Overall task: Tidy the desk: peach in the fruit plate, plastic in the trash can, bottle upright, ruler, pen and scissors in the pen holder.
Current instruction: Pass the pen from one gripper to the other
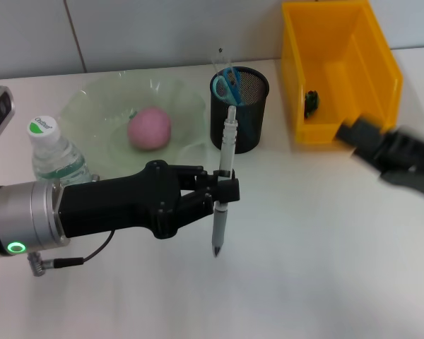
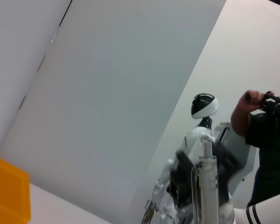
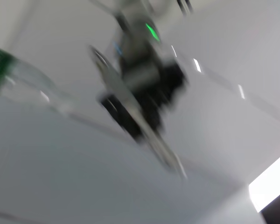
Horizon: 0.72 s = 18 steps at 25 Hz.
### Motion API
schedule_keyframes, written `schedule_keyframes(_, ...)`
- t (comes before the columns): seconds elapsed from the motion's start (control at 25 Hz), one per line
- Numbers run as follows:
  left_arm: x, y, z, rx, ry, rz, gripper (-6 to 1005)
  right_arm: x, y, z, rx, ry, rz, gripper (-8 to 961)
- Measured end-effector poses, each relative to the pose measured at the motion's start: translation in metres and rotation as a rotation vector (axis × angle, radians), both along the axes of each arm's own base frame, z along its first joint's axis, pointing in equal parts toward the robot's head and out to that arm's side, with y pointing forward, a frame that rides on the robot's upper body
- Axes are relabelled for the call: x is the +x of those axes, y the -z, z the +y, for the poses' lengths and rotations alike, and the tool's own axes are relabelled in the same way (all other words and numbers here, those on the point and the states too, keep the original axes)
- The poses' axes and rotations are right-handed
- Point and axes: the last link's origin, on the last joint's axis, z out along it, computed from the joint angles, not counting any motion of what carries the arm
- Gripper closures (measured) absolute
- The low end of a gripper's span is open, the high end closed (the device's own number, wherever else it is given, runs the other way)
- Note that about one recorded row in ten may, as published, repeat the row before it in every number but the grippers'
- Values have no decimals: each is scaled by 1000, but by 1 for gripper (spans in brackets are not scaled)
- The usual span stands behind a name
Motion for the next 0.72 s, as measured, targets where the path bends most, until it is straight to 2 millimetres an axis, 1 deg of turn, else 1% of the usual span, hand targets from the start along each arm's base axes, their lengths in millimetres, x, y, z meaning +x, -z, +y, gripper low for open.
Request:
schedule_keyframes(0.08, 2, -1, 0, 15, 12, -14, 845, 1, -11, 3, -51, 64, 120, 660)
schedule_keyframes(0.12, 4, -2, 0, 31, 24, -31, 845, 1, -21, 6, -112, 114, 247, 660)
schedule_keyframes(0.16, 4, -2, 0, 31, 24, -31, 845, 1, -21, 6, -112, 114, 247, 660)
schedule_keyframes(0.28, 6, -4, -1, 67, 49, -66, 845, 0, -32, 13, -228, 179, 466, 661)
schedule_keyframes(0.32, 8, -4, -2, 98, 77, -87, 845, 1, -37, 20, -320, 220, 616, 661)
schedule_keyframes(0.36, 9, -4, -3, 111, 87, -95, 845, 1, -37, 20, -320, 220, 616, 661)
schedule_keyframes(0.44, 12, -2, -4, 148, 117, -115, 845, 2, -41, 29, -434, 261, 771, 661)
schedule_keyframes(0.48, 13, -2, -5, 162, 129, -120, 845, 2, -42, 34, -498, 279, 846, 661)
schedule_keyframes(0.52, 14, -1, -5, 189, 153, -123, 845, 3, -42, 43, -639, 317, 976, 661)
schedule_keyframes(0.56, 14, -1, -5, 189, 153, -123, 845, 3, -42, 43, -639, 317, 976, 661)
schedule_keyframes(0.68, 15, -1, -4, 224, 178, -123, 845, 6, -43, 56, -888, 372, 1160, 661)
schedule_keyframes(0.72, 13, -2, -3, 247, 180, -121, 845, 8, -45, 65, -1075, 426, 1258, 661)
